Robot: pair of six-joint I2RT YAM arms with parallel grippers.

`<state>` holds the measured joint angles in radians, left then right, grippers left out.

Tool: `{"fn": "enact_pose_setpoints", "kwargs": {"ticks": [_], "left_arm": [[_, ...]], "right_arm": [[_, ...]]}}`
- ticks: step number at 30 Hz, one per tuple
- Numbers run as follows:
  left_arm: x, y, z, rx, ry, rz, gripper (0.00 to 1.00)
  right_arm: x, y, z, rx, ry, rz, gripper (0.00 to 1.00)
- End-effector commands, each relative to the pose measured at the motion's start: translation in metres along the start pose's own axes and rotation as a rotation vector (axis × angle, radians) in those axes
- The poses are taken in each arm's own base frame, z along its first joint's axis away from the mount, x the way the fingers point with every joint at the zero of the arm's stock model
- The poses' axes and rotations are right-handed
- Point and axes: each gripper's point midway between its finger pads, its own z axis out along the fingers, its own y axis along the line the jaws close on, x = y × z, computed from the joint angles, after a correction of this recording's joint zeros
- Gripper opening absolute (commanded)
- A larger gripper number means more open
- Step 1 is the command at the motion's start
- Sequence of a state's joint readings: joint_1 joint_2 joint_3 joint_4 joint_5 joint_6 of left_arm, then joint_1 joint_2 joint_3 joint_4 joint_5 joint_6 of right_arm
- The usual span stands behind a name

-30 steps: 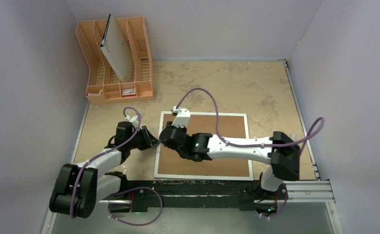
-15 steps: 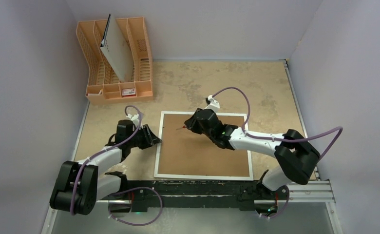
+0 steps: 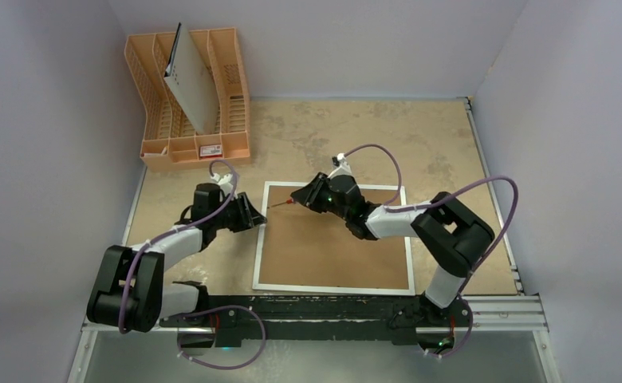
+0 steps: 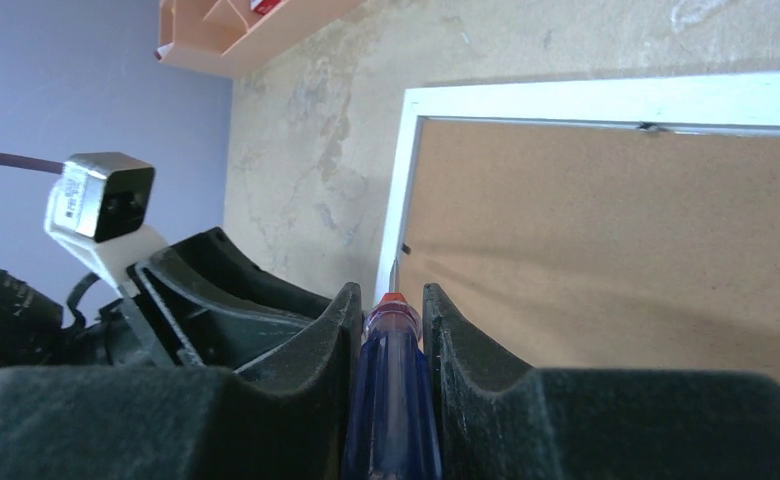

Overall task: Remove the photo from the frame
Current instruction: Release the photo frame item from the photo frame.

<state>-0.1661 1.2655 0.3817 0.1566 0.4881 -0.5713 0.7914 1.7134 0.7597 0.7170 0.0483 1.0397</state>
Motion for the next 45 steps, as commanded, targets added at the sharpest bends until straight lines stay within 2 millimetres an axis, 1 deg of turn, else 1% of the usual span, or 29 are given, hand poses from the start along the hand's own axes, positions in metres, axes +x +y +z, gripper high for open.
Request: {"fn": "enact_pose_setpoints", "kwargs": {"ticks": [1, 5, 8, 14, 21, 27, 34, 39, 42, 45], "left_arm": [[-0.007, 0.0, 0.001, -0.008, -0.003, 0.081, 0.34], [-0.002, 0.01, 0.0, -0.05, 0.013, 0.099, 0.34], [0.0, 0.013, 0.0, -0.06, 0.016, 0.1, 0.34], [0.004, 0.015, 0.003, -0.055, 0.032, 0.095, 0.34], [0.006, 0.016, 0.003, -0.054, 0.035, 0.092, 0.34], [0.007, 0.015, 0.004, -0.046, 0.041, 0.091, 0.33], [0.008, 0.015, 0.004, -0.044, 0.043, 0.089, 0.33], [0.008, 0.015, 0.004, -0.042, 0.045, 0.087, 0.33], [0.007, 0.015, 0.004, -0.045, 0.044, 0.088, 0.33], [0.007, 0.016, 0.004, -0.048, 0.044, 0.087, 0.33]], "right_arm": [[-0.01, 0.017, 0.002, -0.121, -0.036, 0.028, 0.0], [-0.006, 0.006, 0.006, -0.108, -0.033, 0.03, 0.0], [-0.004, 0.0, 0.007, -0.093, -0.034, 0.031, 0.0], [0.0, -0.004, 0.015, -0.089, -0.029, 0.035, 0.0], [0.007, -0.018, 0.016, -0.06, -0.015, 0.049, 0.0], [0.014, -0.021, 0.018, -0.063, 0.001, 0.075, 0.0], [0.021, -0.019, 0.017, -0.059, 0.018, 0.076, 0.0], [0.019, -0.016, 0.013, -0.048, 0.024, 0.067, 0.0], [0.02, -0.019, 0.008, -0.02, 0.038, 0.072, 0.0], [0.018, -0.017, 0.007, -0.01, 0.043, 0.057, 0.0]]}}
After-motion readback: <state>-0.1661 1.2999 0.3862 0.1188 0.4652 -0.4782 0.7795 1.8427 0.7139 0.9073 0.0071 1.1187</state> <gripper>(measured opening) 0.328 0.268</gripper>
